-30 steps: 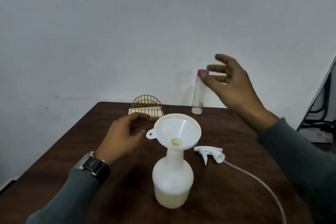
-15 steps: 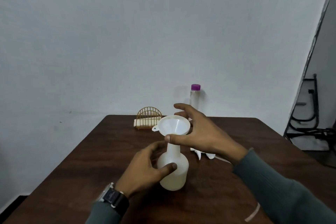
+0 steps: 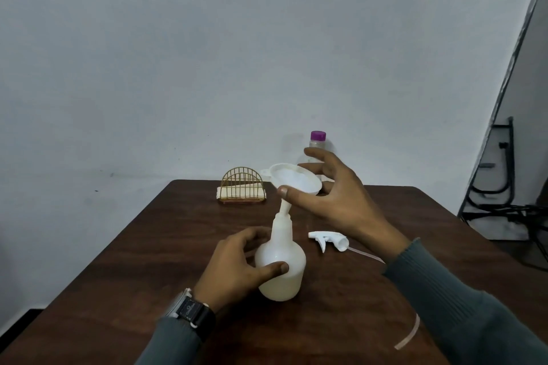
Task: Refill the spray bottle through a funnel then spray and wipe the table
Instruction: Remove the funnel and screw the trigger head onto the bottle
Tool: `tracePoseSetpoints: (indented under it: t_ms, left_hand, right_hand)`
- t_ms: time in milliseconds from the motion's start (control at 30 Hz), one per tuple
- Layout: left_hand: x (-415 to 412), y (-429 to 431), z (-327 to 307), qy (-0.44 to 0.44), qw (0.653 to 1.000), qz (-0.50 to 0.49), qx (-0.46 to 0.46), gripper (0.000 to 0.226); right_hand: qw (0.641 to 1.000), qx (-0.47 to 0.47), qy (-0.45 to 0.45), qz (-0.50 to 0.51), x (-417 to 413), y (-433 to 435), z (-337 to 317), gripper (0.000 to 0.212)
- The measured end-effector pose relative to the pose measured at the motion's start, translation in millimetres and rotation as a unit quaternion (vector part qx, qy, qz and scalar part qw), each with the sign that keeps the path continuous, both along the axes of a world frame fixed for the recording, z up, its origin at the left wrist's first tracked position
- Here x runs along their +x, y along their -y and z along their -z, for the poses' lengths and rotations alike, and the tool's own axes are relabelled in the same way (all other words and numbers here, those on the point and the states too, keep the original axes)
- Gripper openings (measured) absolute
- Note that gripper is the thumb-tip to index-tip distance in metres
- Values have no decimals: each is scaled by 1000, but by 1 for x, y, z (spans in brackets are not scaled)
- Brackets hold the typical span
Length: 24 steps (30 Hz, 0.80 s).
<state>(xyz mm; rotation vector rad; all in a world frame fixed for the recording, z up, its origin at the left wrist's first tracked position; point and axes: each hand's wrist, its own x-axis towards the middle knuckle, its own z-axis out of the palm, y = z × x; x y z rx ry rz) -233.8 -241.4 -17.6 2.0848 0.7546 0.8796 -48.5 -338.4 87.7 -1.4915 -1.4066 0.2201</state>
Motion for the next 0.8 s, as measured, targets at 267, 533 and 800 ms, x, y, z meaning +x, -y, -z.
tracePoseSetpoints:
  t_ms: [267, 533, 800]
  left_hand:
    - [1, -4, 1, -9, 1000, 5, -9, 70]
    - [0, -3, 3, -1, 1000, 7, -15, 67]
    - [0, -3, 4, 12, 1000, 1, -14, 62]
  right_hand:
    - [999, 13, -29, 4, 0, -1, 2, 96]
    - [1000, -11, 1, 0, 0, 2, 1, 100]
    - [1000, -11, 6, 13, -1, 6, 1, 99]
